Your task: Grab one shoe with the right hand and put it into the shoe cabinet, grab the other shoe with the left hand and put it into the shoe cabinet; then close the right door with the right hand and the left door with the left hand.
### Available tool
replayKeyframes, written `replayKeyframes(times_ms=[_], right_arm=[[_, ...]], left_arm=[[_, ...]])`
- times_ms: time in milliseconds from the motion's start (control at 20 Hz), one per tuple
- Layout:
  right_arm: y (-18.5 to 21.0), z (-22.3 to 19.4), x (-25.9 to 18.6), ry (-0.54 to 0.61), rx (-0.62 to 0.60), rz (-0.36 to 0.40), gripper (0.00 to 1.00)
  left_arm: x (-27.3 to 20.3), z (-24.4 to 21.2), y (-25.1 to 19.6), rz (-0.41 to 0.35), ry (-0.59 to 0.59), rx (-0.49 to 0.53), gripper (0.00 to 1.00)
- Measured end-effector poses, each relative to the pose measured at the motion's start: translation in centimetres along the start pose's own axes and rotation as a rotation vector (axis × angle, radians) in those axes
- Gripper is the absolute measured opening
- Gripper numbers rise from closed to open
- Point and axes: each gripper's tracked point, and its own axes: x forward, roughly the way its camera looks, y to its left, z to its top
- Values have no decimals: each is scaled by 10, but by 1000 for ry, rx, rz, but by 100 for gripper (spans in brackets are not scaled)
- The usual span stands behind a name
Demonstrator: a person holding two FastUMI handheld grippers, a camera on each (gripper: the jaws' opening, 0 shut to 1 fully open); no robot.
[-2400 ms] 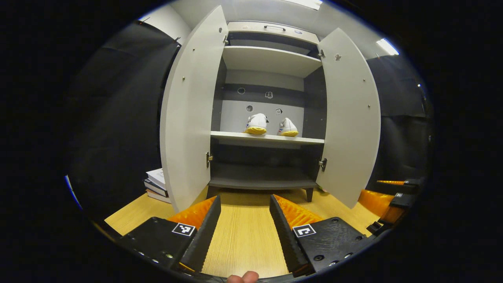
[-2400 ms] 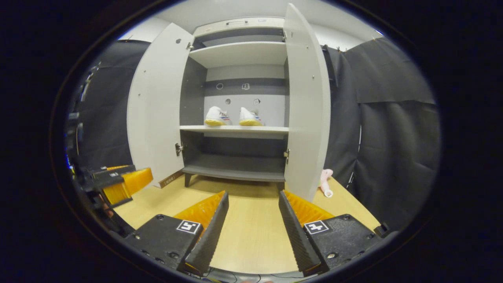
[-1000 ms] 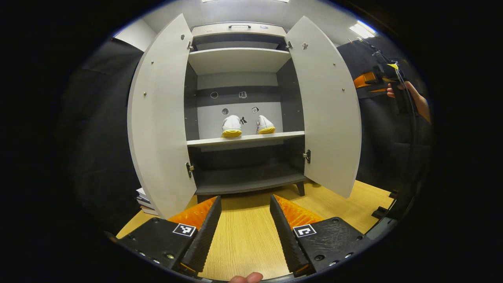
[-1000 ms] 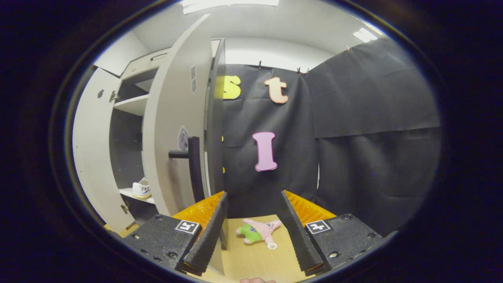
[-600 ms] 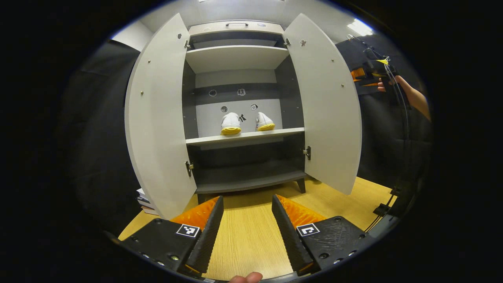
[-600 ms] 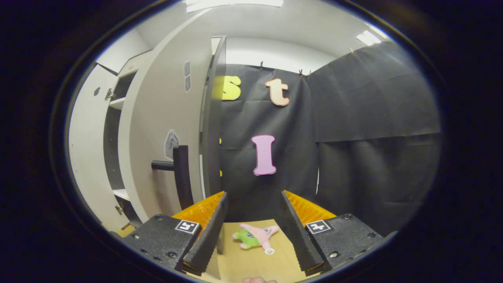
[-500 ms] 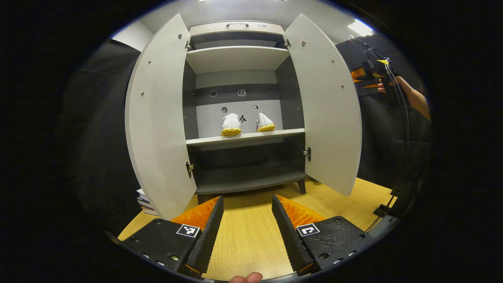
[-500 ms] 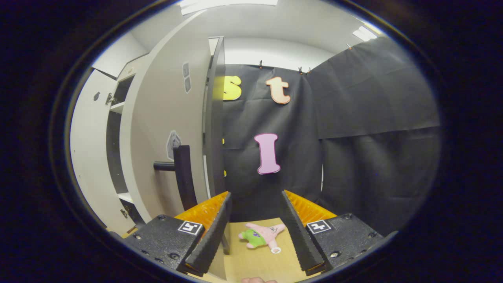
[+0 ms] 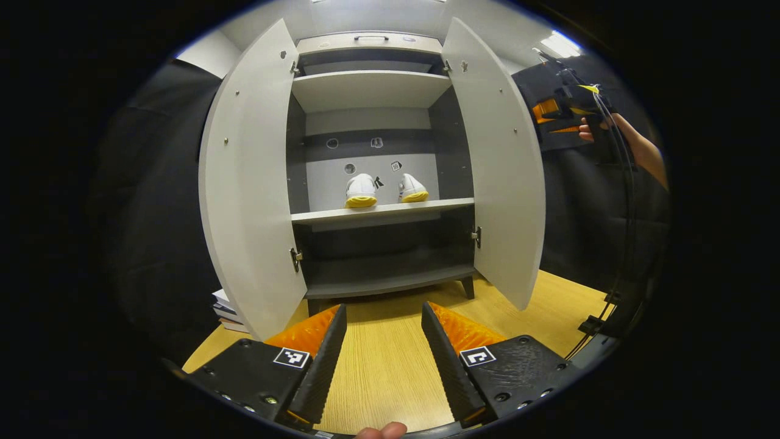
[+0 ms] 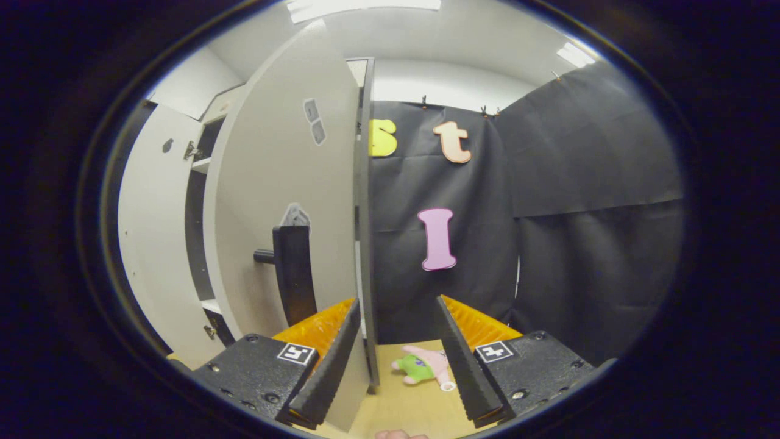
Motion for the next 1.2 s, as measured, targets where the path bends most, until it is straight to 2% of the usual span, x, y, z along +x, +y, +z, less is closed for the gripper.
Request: replayKeyframes(times_ms=[50,100,750,1000,1200], right_arm=[[8,0,1,-2,-4,11,77],[15,-1,1,-1,-1,19,82],[127,-8,38,3,30,174,83],[118,5,13,-59,-11,149,85],[107,-5,-25,-80,-25,137,85]], left_arm=[[-1,0,4,5,0,0,74],[-2,-1,7,10,1,0,75],[-19,-16,57,114,29,-22,75],[-20,-20,76,155,35,-38,75],[-24,-23,79,176,39,-48,75]])
